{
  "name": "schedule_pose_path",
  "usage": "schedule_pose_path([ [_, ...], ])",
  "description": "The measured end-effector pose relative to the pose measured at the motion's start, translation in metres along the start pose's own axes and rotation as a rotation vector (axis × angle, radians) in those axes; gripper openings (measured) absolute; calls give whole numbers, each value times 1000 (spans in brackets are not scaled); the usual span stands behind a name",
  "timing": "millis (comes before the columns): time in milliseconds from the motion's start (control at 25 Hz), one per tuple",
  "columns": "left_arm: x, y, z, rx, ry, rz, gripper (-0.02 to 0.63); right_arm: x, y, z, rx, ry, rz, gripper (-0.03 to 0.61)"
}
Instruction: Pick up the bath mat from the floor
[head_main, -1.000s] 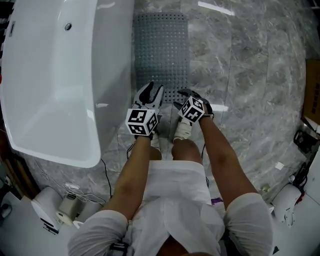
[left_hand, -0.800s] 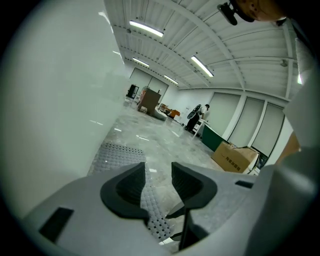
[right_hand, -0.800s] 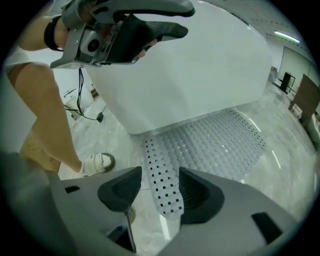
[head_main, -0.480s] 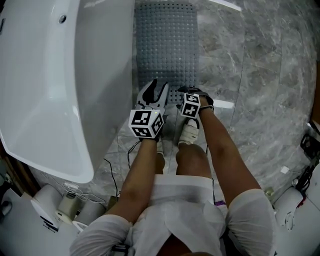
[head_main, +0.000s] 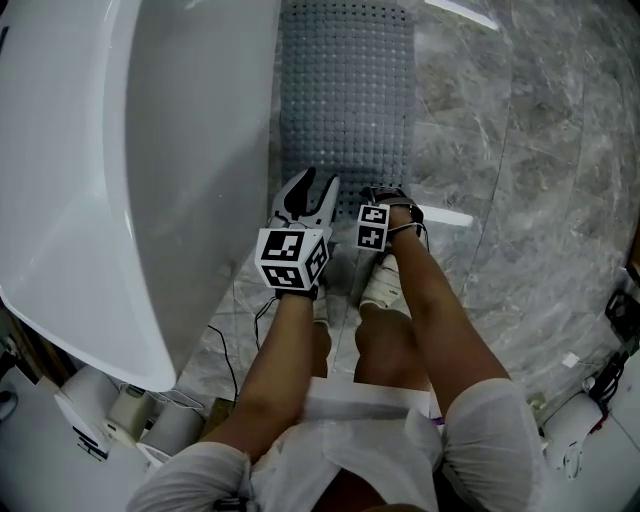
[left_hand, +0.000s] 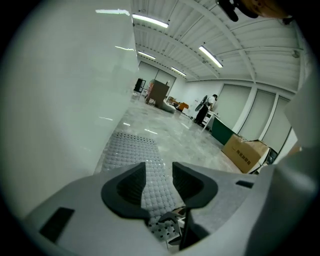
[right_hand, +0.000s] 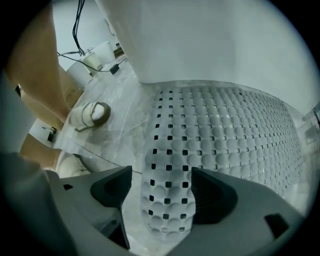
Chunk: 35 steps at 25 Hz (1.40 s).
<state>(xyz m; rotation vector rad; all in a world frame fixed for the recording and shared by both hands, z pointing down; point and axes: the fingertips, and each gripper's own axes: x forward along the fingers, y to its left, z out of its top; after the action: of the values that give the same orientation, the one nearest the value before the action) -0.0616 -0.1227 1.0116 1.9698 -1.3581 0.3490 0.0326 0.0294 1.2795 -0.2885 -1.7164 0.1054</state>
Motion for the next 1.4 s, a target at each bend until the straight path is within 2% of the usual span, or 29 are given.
schedule_pose_path([
  [240, 12, -5, 4, 4, 16, -23, 173, 31, 4, -8, -57, 80, -63, 357],
  [400, 17, 4, 14, -2, 15, -25, 173, 34, -8, -6, -103, 93, -150, 356],
  [560, 19, 7, 13, -18, 14, -17, 173, 35, -10, -5, -93, 92, -155, 353],
  [640, 23, 0, 8, -25, 12, -23, 173, 37, -10, -9, -83, 87, -152, 322],
  [800, 28, -6, 0, -9, 32, -29, 173, 30, -23, -8, -29, 76, -137, 161],
  [920, 27, -4, -7, -24, 55, -25, 173, 12, -34, -4, -3, 66, -110, 100],
  [1040, 21, 8, -10, -23, 86, 3, 173, -16, -50, 6, -9, 43, -100, 84],
  [1160, 4, 18, -17, -1, 156, 33, 173, -52, -60, 23, -10, 20, -96, 74],
  [1240, -6, 15, -19, 26, 208, 23, 173, -80, -64, 30, -2, 11, -83, 71],
  [1400, -13, 3, -22, 92, 295, -20, 213, -123, -63, 26, 0, 7, -50, 66],
])
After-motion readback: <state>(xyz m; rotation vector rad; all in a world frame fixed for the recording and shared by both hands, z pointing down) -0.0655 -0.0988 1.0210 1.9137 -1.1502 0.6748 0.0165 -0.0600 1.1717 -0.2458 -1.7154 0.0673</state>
